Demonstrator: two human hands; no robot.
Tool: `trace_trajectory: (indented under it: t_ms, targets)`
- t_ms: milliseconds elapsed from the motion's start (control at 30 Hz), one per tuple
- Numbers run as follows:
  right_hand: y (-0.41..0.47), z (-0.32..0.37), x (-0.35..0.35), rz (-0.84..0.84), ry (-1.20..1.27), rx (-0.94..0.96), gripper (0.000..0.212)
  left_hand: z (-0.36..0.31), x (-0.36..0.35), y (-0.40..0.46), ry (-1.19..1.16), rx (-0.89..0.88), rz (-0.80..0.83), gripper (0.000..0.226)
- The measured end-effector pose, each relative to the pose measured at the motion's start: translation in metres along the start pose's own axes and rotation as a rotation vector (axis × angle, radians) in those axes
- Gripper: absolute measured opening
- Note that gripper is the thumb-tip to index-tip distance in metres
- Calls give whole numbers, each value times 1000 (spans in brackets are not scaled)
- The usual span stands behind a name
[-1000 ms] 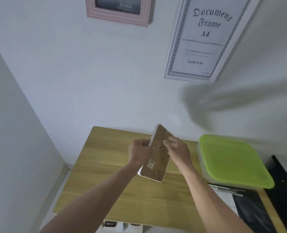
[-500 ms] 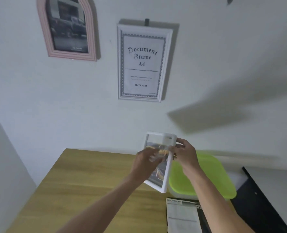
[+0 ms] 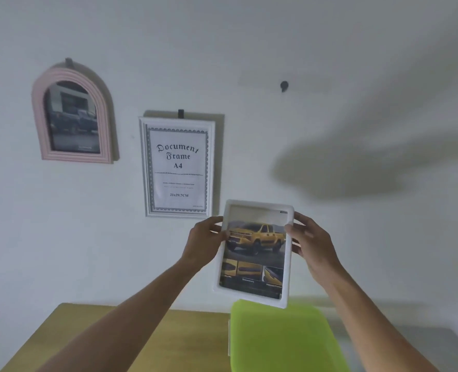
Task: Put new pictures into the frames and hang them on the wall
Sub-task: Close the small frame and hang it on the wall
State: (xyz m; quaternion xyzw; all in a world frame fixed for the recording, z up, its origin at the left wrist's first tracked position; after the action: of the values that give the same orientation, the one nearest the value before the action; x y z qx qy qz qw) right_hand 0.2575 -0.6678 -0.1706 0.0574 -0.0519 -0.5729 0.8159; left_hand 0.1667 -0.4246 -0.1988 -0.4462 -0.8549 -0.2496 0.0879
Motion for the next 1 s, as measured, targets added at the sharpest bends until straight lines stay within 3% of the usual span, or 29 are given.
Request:
trace_trajectory:
  t_ms: [133,267,633,767,1000]
  targets:
    - [35,42,7,22,-234,150,44,-45,7,45,26,-115,-69,37]
    - [77,87,14,17,-288,228,59,-89,12,93,47,-237,-121,36]
    - [162,178,15,-295,-342,420,46,-183,20,201,274,-494,-209,41]
    - [175,195,18,-330,-362,468,46,-197,15,219,375,-556,-269,17]
    - [195,212,23,-338,-404,527,46,-208,10,239,430,-579,-306,19]
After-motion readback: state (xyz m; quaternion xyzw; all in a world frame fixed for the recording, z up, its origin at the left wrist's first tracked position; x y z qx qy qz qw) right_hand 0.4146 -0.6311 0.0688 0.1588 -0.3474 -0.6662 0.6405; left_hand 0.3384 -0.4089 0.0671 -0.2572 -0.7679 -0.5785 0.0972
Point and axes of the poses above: each hand's wrist, its own y-axis towards the middle knuckle, its own x-axis out of the back of the hand, z = x × y, the point moved 4 cm from there along y, towards the middle knuckle, and after that the axes turned 3 degrees about -x, right-handed, at the moved point
